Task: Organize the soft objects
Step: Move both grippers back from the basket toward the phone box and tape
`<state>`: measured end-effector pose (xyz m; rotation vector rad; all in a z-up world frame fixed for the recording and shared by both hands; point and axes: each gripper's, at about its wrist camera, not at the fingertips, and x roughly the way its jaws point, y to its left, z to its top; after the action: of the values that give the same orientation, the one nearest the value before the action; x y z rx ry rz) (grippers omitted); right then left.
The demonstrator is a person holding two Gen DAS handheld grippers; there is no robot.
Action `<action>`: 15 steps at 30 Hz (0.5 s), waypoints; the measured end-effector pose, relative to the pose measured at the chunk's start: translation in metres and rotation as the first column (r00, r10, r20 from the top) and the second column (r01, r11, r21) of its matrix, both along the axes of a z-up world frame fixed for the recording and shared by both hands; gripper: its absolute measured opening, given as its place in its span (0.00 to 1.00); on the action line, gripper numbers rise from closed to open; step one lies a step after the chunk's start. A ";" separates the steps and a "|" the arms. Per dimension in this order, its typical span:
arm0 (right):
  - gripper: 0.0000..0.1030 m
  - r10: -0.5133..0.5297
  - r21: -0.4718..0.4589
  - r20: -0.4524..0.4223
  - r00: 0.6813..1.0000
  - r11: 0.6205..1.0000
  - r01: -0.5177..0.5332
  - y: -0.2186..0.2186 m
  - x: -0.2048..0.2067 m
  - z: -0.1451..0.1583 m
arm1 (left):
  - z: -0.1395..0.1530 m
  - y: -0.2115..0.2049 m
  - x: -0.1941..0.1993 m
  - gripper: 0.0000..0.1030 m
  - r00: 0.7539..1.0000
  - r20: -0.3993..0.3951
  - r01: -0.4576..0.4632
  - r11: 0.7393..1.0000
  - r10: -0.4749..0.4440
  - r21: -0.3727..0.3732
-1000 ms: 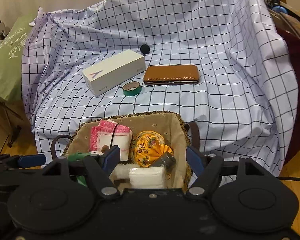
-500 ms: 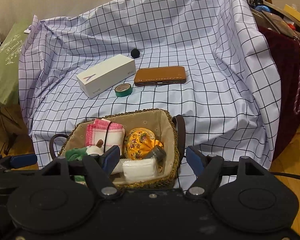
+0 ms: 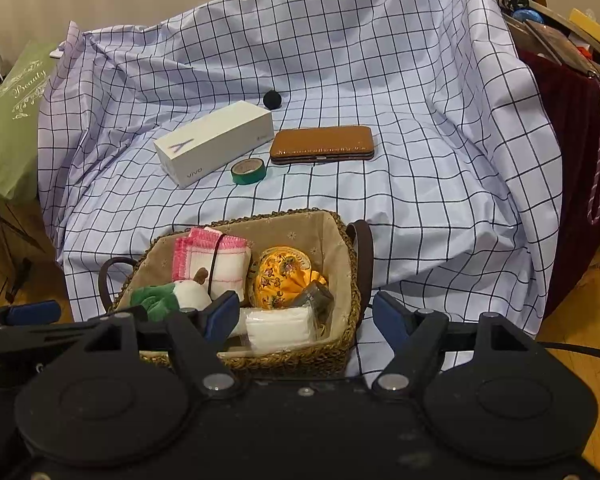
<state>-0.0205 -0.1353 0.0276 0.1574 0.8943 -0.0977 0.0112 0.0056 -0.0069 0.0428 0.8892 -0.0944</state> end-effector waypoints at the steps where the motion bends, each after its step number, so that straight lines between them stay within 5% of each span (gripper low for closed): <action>1: 0.71 0.001 0.001 -0.004 1.000 1.000 -0.001 0.000 0.001 -0.001 | 0.000 0.001 0.001 0.88 1.000 -0.002 -0.003 1.000 0.003 0.000; 15: 0.71 0.007 -0.019 -0.090 0.996 1.000 -0.008 0.002 0.027 -0.016 | -0.006 0.011 0.023 0.88 0.999 -0.045 -0.031 0.999 0.030 -0.020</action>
<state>0.0064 -0.1335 0.0118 0.1322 0.9836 -0.1073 0.0340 0.0168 -0.0132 0.0084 0.9331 -0.0765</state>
